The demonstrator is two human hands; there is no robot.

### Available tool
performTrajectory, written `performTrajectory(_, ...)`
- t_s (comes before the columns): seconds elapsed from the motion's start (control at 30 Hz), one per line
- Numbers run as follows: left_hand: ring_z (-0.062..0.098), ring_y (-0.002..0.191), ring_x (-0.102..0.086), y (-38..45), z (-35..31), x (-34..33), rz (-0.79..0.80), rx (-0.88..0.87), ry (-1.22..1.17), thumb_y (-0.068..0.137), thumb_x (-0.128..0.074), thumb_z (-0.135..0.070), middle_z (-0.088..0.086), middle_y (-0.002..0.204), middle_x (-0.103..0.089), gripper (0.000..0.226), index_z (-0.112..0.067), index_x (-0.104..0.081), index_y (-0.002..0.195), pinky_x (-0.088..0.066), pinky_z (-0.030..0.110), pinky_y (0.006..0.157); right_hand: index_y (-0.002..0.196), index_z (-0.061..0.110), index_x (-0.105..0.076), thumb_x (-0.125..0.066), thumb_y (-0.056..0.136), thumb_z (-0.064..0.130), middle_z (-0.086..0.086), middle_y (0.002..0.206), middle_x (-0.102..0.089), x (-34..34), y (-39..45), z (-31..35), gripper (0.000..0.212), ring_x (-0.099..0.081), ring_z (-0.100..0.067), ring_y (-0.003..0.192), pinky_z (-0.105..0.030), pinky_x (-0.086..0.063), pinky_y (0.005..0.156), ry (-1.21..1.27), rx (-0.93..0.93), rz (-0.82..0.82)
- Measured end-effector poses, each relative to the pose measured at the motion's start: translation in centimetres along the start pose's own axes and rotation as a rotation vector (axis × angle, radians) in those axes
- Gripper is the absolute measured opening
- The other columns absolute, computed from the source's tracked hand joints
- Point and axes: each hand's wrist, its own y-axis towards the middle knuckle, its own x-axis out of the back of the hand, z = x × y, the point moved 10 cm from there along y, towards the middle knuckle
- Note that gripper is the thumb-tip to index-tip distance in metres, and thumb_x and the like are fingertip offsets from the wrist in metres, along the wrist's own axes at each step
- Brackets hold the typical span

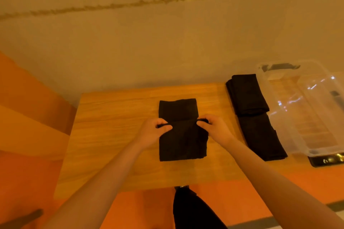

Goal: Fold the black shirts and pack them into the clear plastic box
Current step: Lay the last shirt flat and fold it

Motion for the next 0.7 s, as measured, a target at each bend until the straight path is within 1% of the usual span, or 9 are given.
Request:
performTrajectory(0.1,0.01,0.079,-0.061,4.2,0.2,1.3,-0.057,0.058,-0.058,0.09,-0.059,-0.024,-0.006,0.084,-0.064,0.008,-0.019,-0.065,0.093,-0.049,0.024,0.064,0.109,0.017,-0.061,-0.052,0.094,0.017,0.003,0.098,-0.063,0.5,4.6,0.0,0.017,-0.061,-0.013,0.097,-0.019,-0.049,0.073,-0.008,-0.024,0.02)
performTrajectory(0.13,0.012,0.08,-0.062,5.5,0.5,1.7,-0.083,0.082,-0.085,0.089,-0.059,-0.023,-0.005,0.085,-0.064,0.008,-0.019,-0.065,0.092,-0.05,0.027,0.065,0.111,0.017,-0.06,-0.05,0.095,0.016,0.002,0.101,-0.062,0.6,6.1,-0.1,0.019,-0.06,-0.015,0.099,-0.02,-0.049,0.073,-0.025,-0.035,0.029)
performTrajectory(0.23,0.02,0.085,-0.064,9.1,1.5,2.4,-0.147,0.146,-0.117,0.09,-0.059,-0.022,0.001,0.087,-0.065,0.005,-0.02,-0.063,0.088,-0.054,0.037,0.072,0.119,0.016,-0.055,-0.046,0.096,0.012,0.004,0.107,-0.056,0.2,9.7,-0.5,0.025,-0.054,-0.012,0.099,-0.01,-0.042,0.063,-0.182,-0.031,0.099)
performTrajectory(0.3,0.02,0.087,-0.064,11.0,2.4,2.6,-0.164,0.174,-0.069,0.09,-0.059,-0.025,0.001,0.09,-0.066,0.007,-0.02,-0.064,0.089,-0.053,0.038,0.076,0.12,0.014,-0.054,-0.044,0.097,0.012,0.005,0.105,-0.053,-0.3,11.5,-0.9,0.025,-0.051,-0.008,0.095,-0.008,-0.039,0.059,-0.279,-0.025,0.148)
performTrajectory(0.37,0.018,0.09,-0.062,12.4,3.4,2.7,-0.184,0.191,-0.034,0.09,-0.059,-0.027,-0.001,0.093,-0.065,0.013,-0.018,-0.065,0.096,-0.052,0.035,0.081,0.112,0.012,-0.058,-0.045,0.097,0.015,0.005,0.097,-0.054,-0.4,13.1,-1.4,0.02,-0.051,-0.009,0.09,-0.009,-0.038,0.059,-0.299,-0.028,0.142)
performTrajectory(0.47,0.013,0.089,-0.058,13.5,4.6,2.6,-0.22,0.217,0.001,0.091,-0.057,-0.025,-0.004,0.093,-0.061,0.018,-0.014,-0.064,0.102,-0.045,0.019,0.07,0.095,0.009,-0.059,-0.046,0.097,0.019,-0.001,0.081,-0.056,-0.4,14.8,-2.8,0.016,-0.054,-0.016,0.079,-0.017,-0.039,0.058,-0.288,-0.072,0.085)
performTrajectory(0.53,0.005,0.08,-0.053,14.0,5.3,2.6,-0.256,0.234,0.035,0.092,-0.056,-0.025,-0.008,0.088,-0.057,0.019,-0.013,-0.063,0.105,-0.037,0.012,0.061,0.099,0.007,-0.06,-0.048,0.096,0.02,0.001,0.078,-0.056,-0.3,15.4,-4.0,0.018,-0.053,-0.013,0.072,-0.018,-0.038,0.054,-0.285,-0.111,0.041)
performTrajectory(0.6,0.001,0.072,-0.048,14.4,5.8,2.8,-0.297,0.241,0.065,0.092,-0.055,-0.026,-0.01,0.084,-0.056,0.021,-0.012,-0.064,0.105,-0.036,0.01,0.058,0.104,0.006,-0.06,-0.049,0.096,0.02,0.008,0.073,-0.052,-0.2,15.6,-4.6,0.02,-0.049,-0.005,0.065,-0.014,-0.033,0.051,-0.261,-0.132,-0.019)
performTrajectory(0.7,0.006,0.081,-0.051,14.6,6.3,2.8,-0.336,0.249,0.108,0.093,-0.054,-0.027,-0.004,0.093,-0.058,0.023,-0.012,-0.063,0.106,-0.035,0.01,0.057,0.111,0.006,-0.059,-0.05,0.095,0.021,0.006,0.082,-0.055,0.0,15.6,-4.8,0.023,-0.05,-0.006,0.069,-0.01,-0.034,0.053,-0.251,-0.124,-0.067)
